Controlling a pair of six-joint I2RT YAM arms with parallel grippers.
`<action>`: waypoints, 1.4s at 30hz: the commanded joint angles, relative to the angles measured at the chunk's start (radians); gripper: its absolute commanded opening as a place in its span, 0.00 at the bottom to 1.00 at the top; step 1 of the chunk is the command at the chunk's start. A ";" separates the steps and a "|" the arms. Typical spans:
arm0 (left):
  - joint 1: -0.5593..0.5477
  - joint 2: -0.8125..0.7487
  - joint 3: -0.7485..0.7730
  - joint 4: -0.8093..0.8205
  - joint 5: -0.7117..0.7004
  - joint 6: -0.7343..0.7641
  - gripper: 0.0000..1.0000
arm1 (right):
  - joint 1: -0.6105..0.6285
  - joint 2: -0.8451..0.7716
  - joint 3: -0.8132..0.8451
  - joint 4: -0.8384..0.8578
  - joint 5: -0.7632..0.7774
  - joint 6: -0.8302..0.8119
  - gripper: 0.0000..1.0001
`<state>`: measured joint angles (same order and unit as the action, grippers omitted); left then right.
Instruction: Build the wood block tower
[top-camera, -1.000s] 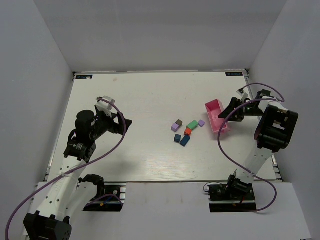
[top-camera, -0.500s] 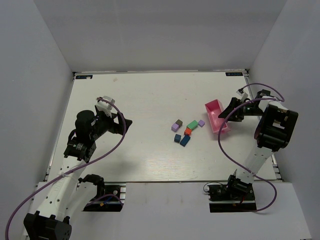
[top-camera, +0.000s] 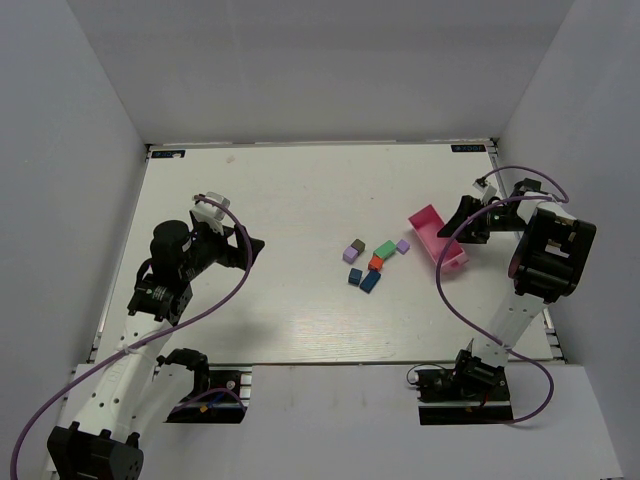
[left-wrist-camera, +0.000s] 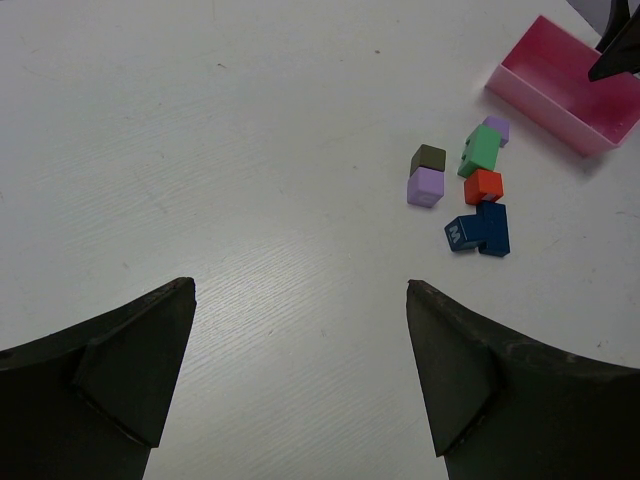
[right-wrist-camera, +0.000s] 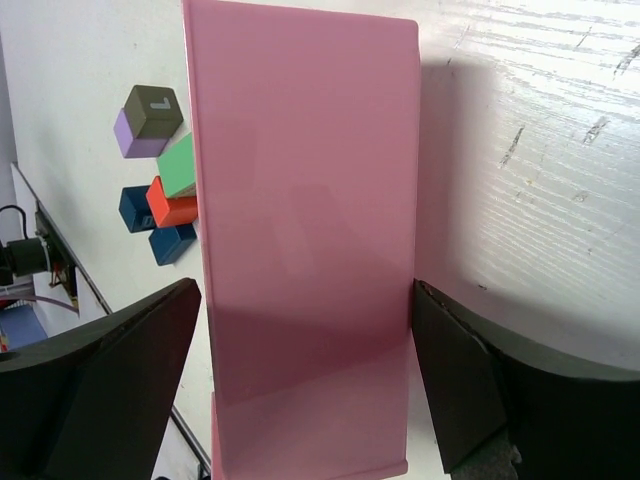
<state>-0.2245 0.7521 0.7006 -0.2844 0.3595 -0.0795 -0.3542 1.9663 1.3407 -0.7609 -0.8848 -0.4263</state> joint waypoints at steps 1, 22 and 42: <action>-0.003 -0.003 0.025 0.008 0.019 -0.005 0.96 | -0.005 -0.003 0.023 0.011 0.006 -0.003 0.90; -0.003 0.006 0.025 0.017 0.019 -0.014 0.96 | 0.004 -0.306 -0.054 0.215 0.357 0.021 0.90; -0.120 0.354 0.221 -0.035 0.104 -0.072 0.37 | 0.299 -0.916 -0.391 0.271 0.293 -0.097 0.00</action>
<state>-0.3004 1.0576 0.8642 -0.2962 0.4702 -0.1410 -0.1066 1.0592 0.9638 -0.4934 -0.5369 -0.5236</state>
